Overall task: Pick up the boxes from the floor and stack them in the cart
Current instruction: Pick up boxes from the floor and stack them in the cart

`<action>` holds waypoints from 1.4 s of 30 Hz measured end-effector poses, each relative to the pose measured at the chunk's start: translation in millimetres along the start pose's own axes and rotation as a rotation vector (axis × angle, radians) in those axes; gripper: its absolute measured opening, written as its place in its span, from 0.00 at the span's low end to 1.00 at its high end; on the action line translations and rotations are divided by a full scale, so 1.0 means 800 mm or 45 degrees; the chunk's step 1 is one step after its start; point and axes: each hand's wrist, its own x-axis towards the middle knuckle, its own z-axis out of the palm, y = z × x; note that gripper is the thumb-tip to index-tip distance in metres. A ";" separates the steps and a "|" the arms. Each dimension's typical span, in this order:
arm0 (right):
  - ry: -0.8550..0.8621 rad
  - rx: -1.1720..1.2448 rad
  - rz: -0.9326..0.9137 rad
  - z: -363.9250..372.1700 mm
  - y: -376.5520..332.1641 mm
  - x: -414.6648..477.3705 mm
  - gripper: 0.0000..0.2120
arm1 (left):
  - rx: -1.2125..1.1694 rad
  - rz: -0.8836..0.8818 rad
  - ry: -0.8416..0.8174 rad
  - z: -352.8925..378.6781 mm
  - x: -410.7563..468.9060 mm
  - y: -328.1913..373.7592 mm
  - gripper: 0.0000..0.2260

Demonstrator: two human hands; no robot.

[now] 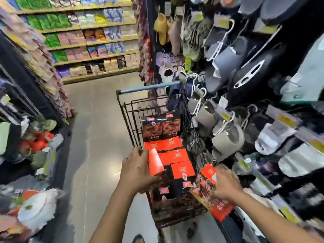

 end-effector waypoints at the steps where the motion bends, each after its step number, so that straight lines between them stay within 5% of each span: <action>1: -0.026 -0.017 0.047 0.002 -0.011 0.011 0.44 | 0.004 0.033 0.009 0.004 0.026 -0.014 0.38; 13: -0.154 0.340 0.341 0.024 -0.092 0.065 0.53 | 0.116 0.465 -0.080 0.061 0.225 -0.105 0.45; 23: -0.124 0.518 0.243 0.020 -0.072 0.089 0.51 | 0.150 0.353 -0.219 0.153 0.306 -0.086 0.43; 32: -0.011 0.993 0.059 0.003 -0.070 0.257 0.56 | 0.119 0.170 -0.062 0.169 0.307 -0.082 0.34; 35: 0.027 1.042 -0.053 0.001 -0.073 0.311 0.53 | 0.034 -0.060 -0.014 0.160 0.301 -0.075 0.32; 39: -0.002 1.221 -0.174 0.021 -0.068 0.350 0.51 | -0.414 -0.636 0.093 0.147 0.297 -0.075 0.30; 42: -0.027 1.287 -0.186 0.054 -0.060 0.364 0.55 | -0.773 -1.024 -0.077 0.140 0.303 -0.072 0.27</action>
